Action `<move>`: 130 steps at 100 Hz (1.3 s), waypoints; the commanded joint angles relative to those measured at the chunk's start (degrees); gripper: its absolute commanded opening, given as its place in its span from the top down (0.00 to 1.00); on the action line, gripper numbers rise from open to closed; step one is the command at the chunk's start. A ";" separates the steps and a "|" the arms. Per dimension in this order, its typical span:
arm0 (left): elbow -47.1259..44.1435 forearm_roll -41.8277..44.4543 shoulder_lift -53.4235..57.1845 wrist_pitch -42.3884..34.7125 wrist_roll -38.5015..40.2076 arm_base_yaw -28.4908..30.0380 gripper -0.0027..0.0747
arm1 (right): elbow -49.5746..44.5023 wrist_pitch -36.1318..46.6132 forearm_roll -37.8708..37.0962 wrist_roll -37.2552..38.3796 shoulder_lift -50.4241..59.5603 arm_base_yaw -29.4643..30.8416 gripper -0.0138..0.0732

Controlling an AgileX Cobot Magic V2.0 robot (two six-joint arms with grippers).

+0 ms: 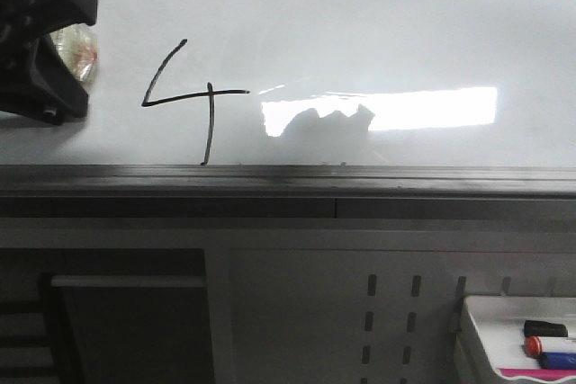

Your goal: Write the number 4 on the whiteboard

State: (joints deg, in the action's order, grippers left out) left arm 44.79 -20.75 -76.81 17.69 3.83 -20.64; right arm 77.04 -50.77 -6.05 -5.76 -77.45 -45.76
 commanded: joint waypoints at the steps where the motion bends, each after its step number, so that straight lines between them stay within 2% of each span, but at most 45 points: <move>1: 3.79 -1.38 -0.22 0.54 -0.02 0.06 0.99 | 1.86 1.70 -0.80 0.22 1.98 0.42 0.29; 28: 4.23 -1.91 -1.16 1.50 -0.02 0.06 0.99 | 1.86 1.92 -0.69 0.22 1.98 0.42 0.30; 35: 4.23 -2.05 -1.16 1.50 -0.06 0.06 0.94 | 1.86 1.89 -0.69 0.22 1.98 0.42 0.30; 42: 4.23 -2.28 -1.16 1.62 -0.06 0.06 0.82 | 1.86 1.89 -0.59 0.22 1.98 0.42 0.30; 54: 4.23 -2.42 -1.03 1.88 -0.06 0.06 0.52 | 1.86 1.89 -0.59 0.60 1.98 0.42 0.30; 59: 4.23 -2.42 -0.65 2.21 -0.06 0.06 0.44 | 1.86 1.79 -0.59 0.60 1.98 0.42 0.30; 65: 4.23 -1.82 -0.12 2.51 -0.06 0.16 0.41 | 1.86 1.79 -0.59 0.60 2.07 0.42 0.30; 74: 4.23 0.23 1.59 3.21 -0.06 0.16 0.41 | 1.73 1.94 -0.59 0.60 2.65 0.42 0.33; 81: 4.23 1.87 3.91 4.70 -0.06 0.16 0.41 | 1.50 2.05 -0.59 0.88 3.60 0.42 0.42; 84: 4.23 2.34 5.11 5.58 -0.06 0.16 0.41 | 1.19 2.34 -0.59 1.42 4.14 0.42 0.48; 91: 4.23 3.73 8.65 7.31 -0.06 0.16 0.43 | 0.42 2.98 -1.79 3.87 5.64 0.42 0.70; 97: 3.97 5.58 12.45 7.83 -0.06 0.16 0.51 | -0.37 3.35 -2.34 4.69 7.15 0.42 0.92; 102: 3.38 6.25 15.84 7.28 -0.06 0.16 0.63 | -1.40 4.35 -2.45 5.76 8.54 0.42 0.91; 110: 2.00 7.95 21.55 5.55 -0.06 0.16 0.92 | -4.58 7.82 -2.45 5.76 11.35 0.42 0.90; 113: 1.32 8.06 24.33 4.82 -0.19 0.16 0.99 | -6.09 10.43 -2.45 5.76 13.02 0.42 0.90; 130: -4.84 9.34 38.07 0.27 -0.17 0.16 0.99 | -19.34 26.64 -2.36 6.77 23.43 0.42 0.90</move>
State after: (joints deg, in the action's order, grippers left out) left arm 41.08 -12.06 -44.77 23.60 3.83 -20.64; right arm 61.95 -35.97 -7.51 0.00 -60.04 -45.76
